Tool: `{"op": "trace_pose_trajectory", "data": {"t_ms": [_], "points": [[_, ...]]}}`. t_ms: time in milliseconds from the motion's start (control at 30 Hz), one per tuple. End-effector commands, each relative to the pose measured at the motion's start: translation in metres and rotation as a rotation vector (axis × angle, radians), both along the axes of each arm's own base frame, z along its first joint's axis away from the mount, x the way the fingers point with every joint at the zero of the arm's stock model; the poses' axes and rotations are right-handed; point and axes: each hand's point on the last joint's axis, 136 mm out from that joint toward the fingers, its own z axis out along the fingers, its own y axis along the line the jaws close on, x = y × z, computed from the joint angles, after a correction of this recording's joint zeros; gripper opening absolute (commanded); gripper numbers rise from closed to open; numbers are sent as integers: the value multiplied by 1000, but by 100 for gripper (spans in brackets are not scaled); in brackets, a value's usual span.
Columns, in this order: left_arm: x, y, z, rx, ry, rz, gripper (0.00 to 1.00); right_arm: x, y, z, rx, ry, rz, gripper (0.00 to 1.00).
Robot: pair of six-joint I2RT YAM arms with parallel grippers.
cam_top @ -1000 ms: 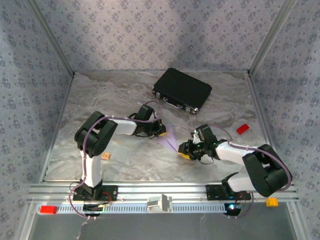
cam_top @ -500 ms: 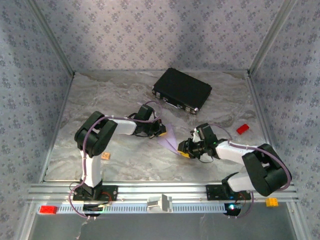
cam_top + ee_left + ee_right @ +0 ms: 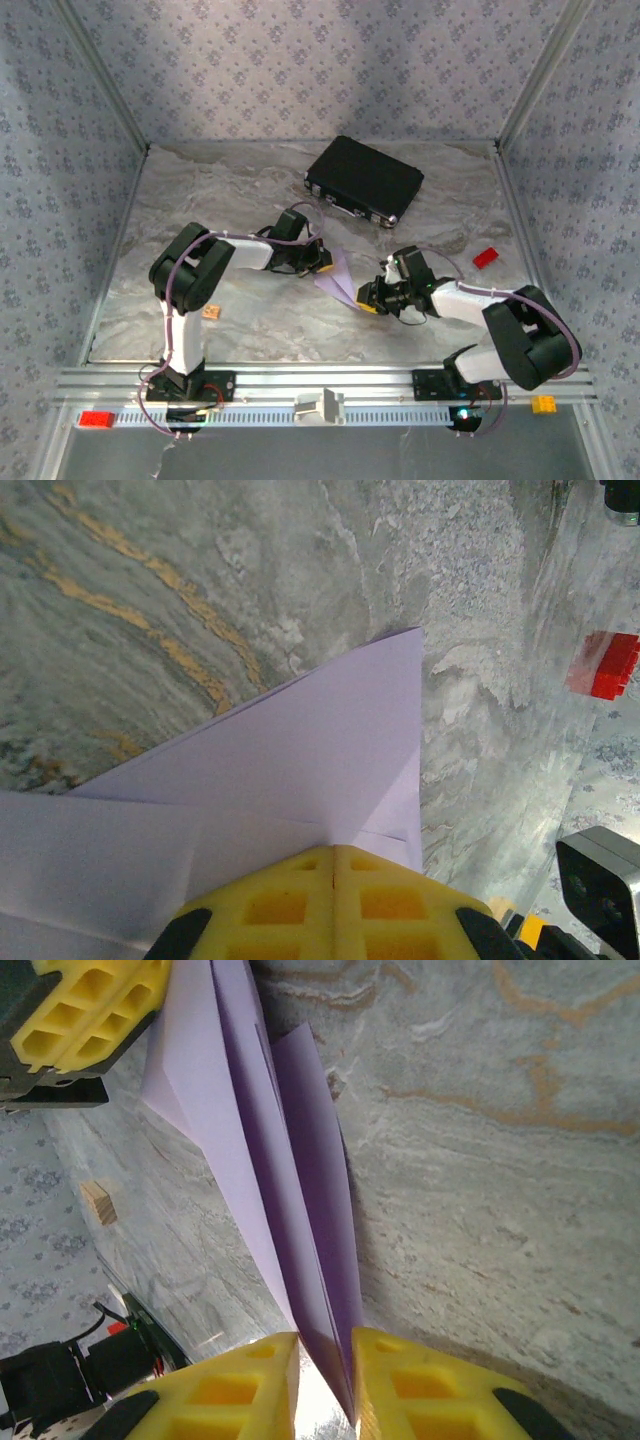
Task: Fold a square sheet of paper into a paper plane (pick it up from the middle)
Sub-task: Turn over the paper at the center of the table.
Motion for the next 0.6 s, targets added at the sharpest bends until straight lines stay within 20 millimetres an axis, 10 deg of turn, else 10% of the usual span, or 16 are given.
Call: {"op": "trace_pose_trajectory", "data": {"t_ms": [0, 400, 567], "points": [[-11, 14, -23, 74, 92, 17, 2, 2, 1, 2, 12, -11, 21, 18], [-1, 6, -7, 44, 48, 6, 5, -5, -2, 4, 8, -17, 46, 4], [12, 0, 25, 10, -43, -10, 22, -5, -5, 11, -1, -41, 51, 3]]}}
